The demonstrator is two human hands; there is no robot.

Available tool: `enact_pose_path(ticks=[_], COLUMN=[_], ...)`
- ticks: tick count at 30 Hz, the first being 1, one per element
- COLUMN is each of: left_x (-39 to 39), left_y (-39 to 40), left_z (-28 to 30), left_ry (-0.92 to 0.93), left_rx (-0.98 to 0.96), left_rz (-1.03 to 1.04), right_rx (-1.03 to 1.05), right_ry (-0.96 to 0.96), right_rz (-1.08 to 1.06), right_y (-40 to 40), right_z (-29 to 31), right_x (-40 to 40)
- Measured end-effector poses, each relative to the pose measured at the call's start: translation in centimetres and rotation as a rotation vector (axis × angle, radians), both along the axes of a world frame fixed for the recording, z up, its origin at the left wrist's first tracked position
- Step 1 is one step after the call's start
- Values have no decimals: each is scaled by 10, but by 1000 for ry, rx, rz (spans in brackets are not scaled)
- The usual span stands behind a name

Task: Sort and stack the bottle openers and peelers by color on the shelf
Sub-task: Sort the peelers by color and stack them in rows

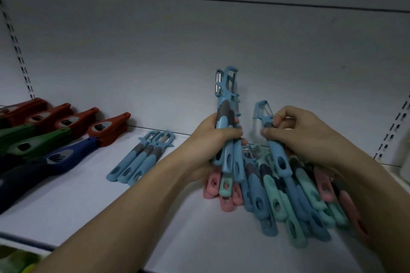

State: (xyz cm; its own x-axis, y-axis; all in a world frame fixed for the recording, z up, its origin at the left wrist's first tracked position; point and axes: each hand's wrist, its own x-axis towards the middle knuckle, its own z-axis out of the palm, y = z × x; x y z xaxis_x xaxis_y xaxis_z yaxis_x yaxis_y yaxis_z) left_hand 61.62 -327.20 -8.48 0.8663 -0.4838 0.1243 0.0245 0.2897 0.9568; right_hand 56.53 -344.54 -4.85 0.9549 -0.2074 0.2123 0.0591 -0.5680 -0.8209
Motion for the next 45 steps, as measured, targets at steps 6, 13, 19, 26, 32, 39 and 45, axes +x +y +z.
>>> enact_pose_path(ticks=[6, 13, 19, 26, 32, 39, 45], left_x=[-8, -9, -2, -13, -11, 11, 16], left_y=[-2, 4, 10, 64, 96, 99, 98], left_z=[-2, 5, 3, 28, 19, -22, -22], left_ry=[19, -81, -33, -207, -293, -279, -311], left_rx=[-61, -89, 44, 538, 1104, 1543, 1612], left_rz=[-226, -203, 0, 179, 393, 465, 462], right_rx=[347, 271, 78, -132, -285, -310, -331], right_ry=[-66, -195, -298, -255, -213, -243, -208], right_rz=[55, 106, -11, 95, 245, 274, 303], right_y=[27, 28, 20, 22, 40, 46, 44], right_z=[-15, -15, -22, -35, -43, -42, -44], right_x=[4, 3, 8, 16, 10, 7, 7])
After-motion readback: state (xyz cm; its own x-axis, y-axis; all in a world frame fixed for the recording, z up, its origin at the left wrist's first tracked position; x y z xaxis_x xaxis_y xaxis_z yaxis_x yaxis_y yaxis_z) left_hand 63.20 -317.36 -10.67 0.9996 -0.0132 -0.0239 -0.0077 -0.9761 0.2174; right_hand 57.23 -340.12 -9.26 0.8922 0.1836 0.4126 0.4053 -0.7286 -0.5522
